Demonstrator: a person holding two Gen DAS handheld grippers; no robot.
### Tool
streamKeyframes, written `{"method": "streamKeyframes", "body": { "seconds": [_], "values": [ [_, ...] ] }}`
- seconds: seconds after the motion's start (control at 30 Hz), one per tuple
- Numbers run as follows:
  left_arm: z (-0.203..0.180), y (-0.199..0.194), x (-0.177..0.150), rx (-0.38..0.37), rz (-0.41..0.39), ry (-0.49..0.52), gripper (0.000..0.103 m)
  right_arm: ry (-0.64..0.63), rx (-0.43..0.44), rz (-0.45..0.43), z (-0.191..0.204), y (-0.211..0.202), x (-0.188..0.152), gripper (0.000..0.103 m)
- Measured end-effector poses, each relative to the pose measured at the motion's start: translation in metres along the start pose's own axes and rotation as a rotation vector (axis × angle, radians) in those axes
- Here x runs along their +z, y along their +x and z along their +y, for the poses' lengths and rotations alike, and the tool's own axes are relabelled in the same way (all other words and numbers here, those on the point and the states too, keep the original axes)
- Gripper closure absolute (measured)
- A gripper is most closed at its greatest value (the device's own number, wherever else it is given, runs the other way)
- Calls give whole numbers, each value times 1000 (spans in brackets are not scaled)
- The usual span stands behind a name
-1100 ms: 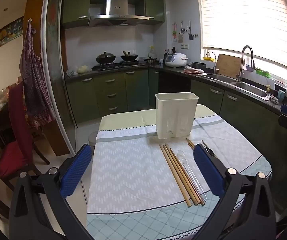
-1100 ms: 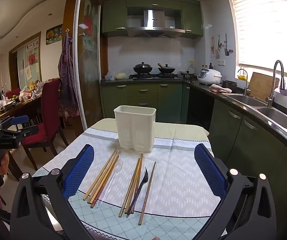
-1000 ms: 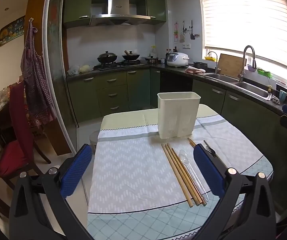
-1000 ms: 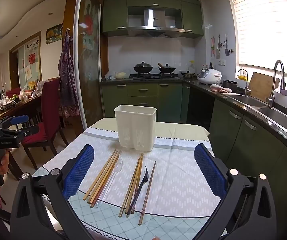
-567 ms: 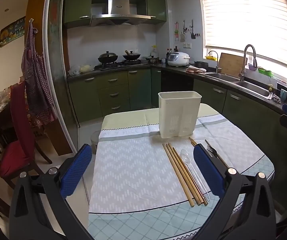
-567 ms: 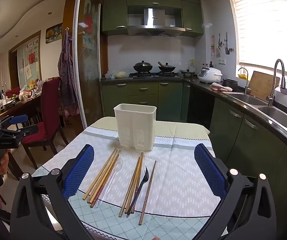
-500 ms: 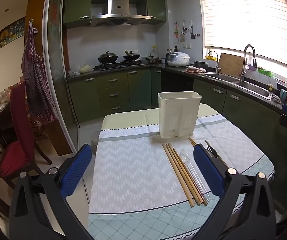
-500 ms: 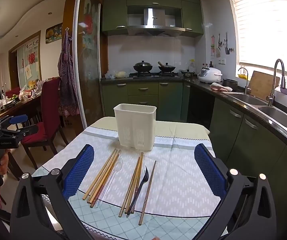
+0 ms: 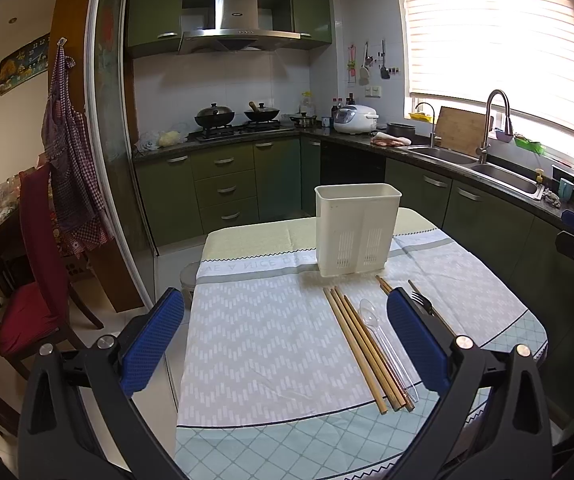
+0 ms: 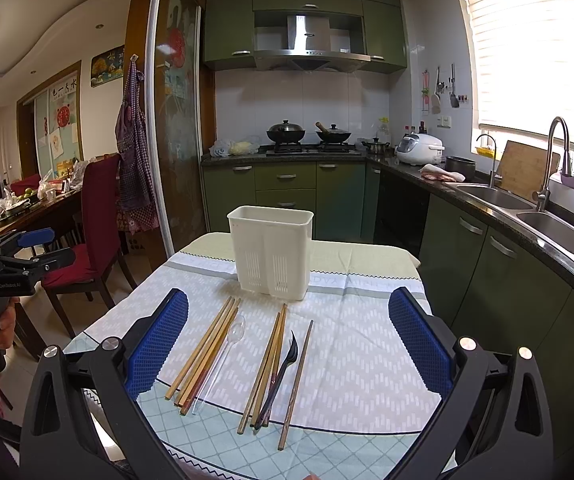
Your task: Organize utensils
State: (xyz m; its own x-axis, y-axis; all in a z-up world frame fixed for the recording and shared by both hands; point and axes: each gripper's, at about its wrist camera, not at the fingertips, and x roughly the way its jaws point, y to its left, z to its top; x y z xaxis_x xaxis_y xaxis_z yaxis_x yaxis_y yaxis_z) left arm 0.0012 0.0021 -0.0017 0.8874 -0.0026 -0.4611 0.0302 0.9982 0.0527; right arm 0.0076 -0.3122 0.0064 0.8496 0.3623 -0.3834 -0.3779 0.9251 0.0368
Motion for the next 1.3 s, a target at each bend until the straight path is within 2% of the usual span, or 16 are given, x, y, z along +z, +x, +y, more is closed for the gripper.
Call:
{"method": "streamKeyframes", "body": {
  "seconds": [1.3],
  "values": [
    [-1,1,-5,-4,3,2,6,2,-1,5,0,3,-2,4]
  ]
}}
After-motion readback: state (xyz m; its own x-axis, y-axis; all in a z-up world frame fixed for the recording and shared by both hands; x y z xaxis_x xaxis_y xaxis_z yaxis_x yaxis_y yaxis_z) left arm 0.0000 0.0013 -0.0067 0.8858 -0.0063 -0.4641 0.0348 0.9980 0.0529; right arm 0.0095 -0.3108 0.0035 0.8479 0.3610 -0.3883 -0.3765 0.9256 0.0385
